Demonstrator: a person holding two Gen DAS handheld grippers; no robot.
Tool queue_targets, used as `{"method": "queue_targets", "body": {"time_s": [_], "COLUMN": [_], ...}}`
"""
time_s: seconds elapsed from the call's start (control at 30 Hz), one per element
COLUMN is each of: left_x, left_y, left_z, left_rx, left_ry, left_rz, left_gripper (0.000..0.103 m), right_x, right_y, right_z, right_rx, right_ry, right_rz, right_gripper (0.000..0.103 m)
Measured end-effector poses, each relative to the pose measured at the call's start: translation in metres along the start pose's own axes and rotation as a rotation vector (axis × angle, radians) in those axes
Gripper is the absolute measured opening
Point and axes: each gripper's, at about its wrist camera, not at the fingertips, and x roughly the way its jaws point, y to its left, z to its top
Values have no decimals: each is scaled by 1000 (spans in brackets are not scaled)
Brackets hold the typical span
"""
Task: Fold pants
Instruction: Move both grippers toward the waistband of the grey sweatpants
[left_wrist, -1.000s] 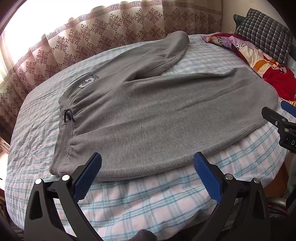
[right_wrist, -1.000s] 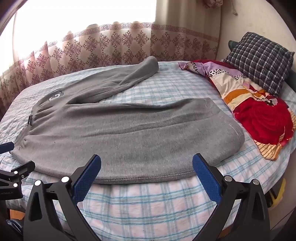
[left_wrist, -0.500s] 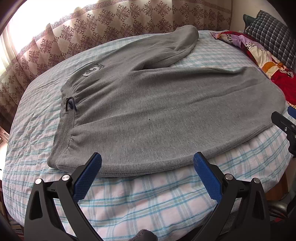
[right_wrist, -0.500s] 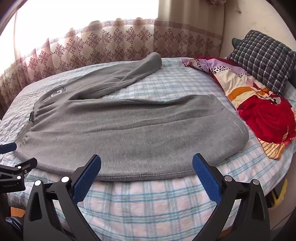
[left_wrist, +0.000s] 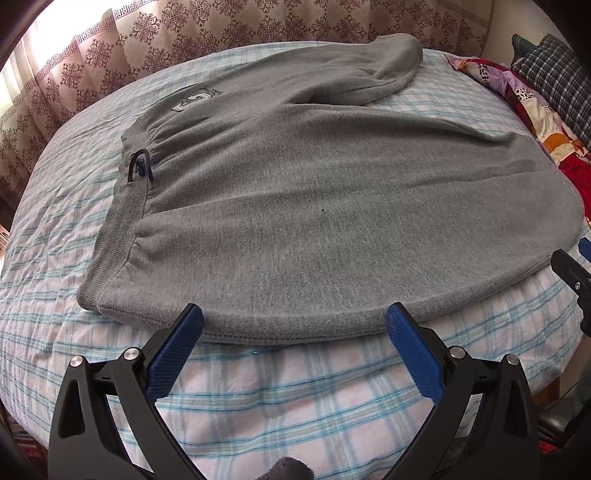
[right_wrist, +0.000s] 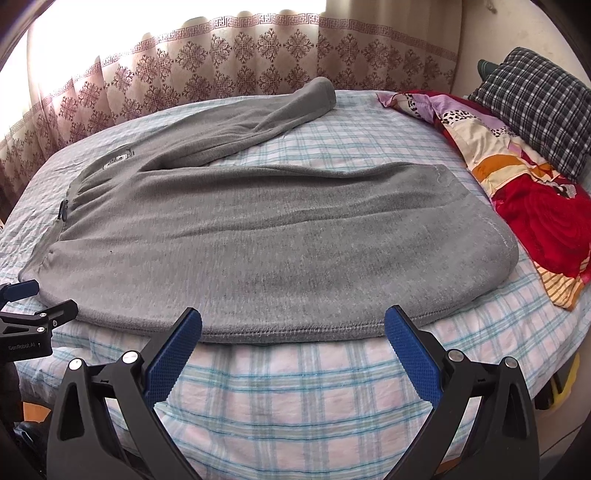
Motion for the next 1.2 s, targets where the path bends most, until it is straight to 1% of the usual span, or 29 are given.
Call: {"method": "queue_targets", "body": {"time_s": [0.17, 0.27, 0.33, 0.47, 0.53, 0.63, 0.83, 1.03, 1.2], "left_x": [4, 7, 8, 11, 15, 19, 26, 33, 33], "left_y": [0, 0, 0, 1, 3, 6, 6, 9, 11], "left_z": [0, 0, -1, -1, -2, -3, -4, -6, -6], "left_rx": [-1, 0, -3, -4, -12, -27, -24, -33, -34], "left_ry": [10, 18, 20, 28, 40, 52, 68, 79, 76], "left_rz": [-1, -1, -3, -9, -17, -34, -39, -62, -72], "left_gripper": [100, 100, 100, 100, 100, 100, 100, 101, 101], "right_x": [10, 21, 30, 39, 43, 45, 50, 58, 61], "right_y": [11, 15, 22, 33, 35, 34, 31, 23, 27], "right_z": [5, 12, 15, 7, 3, -1, -4, -3, -5], "right_rx": [-38, -26, -43, -104, -115, -110, -90, -28, -47], "right_ry": [9, 33, 43, 71, 91, 109, 137, 186, 193], "right_rz": [-1, 27, 25, 7, 7, 15, 28, 71, 65], "right_gripper": [98, 98, 98, 98, 98, 98, 98, 98, 98]}}
